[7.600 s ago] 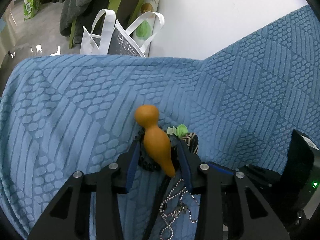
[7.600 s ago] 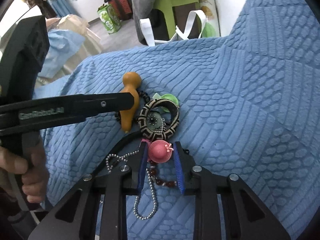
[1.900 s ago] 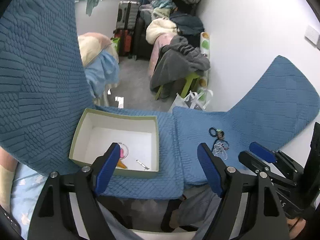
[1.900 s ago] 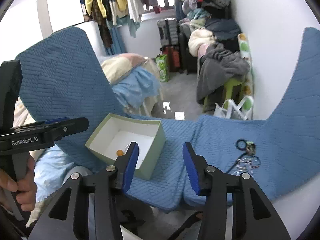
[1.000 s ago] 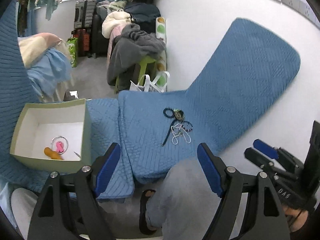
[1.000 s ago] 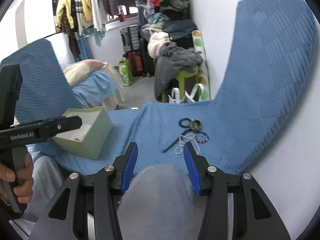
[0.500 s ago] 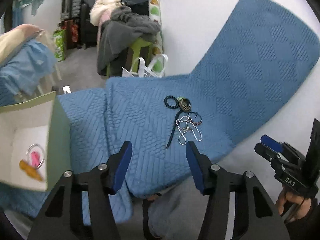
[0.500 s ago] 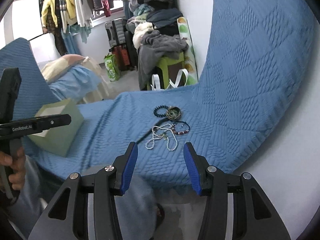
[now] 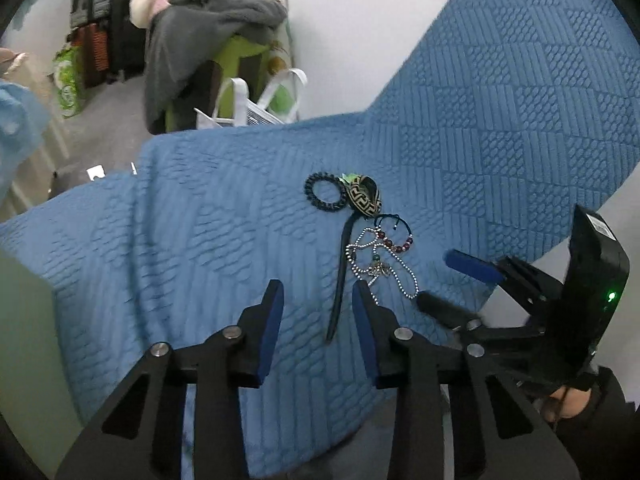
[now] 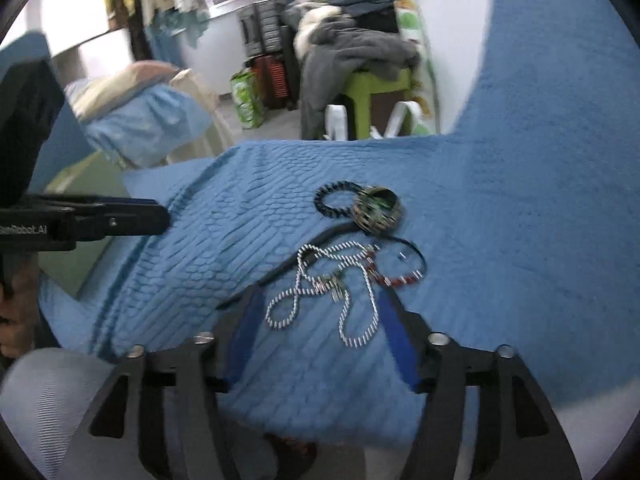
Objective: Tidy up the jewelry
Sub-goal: 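Grasp the black cord necklace with the left gripper while the right grasps the silver chain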
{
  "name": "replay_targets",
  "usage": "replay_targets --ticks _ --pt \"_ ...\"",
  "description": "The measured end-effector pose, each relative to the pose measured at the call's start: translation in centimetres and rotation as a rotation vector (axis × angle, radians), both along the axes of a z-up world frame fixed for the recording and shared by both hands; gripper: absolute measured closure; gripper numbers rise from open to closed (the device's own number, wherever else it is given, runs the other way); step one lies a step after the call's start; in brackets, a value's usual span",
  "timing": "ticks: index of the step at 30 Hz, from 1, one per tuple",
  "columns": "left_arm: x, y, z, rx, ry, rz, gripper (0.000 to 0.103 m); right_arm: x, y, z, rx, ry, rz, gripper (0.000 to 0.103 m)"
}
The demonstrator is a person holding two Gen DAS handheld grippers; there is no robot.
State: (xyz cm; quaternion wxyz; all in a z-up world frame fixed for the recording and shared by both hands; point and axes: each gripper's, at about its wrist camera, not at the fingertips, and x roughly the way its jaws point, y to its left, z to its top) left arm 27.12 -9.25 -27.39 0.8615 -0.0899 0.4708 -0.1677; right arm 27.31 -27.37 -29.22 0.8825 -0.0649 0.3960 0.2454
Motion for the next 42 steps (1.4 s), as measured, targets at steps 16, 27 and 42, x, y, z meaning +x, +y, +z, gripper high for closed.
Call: replay_targets --ticks 16,27,42 --pt "6.2 -1.3 -4.2 -0.086 0.163 -0.027 0.067 2.6 2.0 -4.7 -0.060 -0.009 0.078 0.074" --pt "8.4 -3.5 -5.8 -0.134 0.181 -0.104 0.067 1.8 0.0 -4.0 -0.041 0.031 -0.002 0.096" --pt "10.8 -8.0 -6.5 0.066 0.097 -0.254 0.083 -0.3 -4.2 -0.7 0.025 0.025 -0.138 0.096"
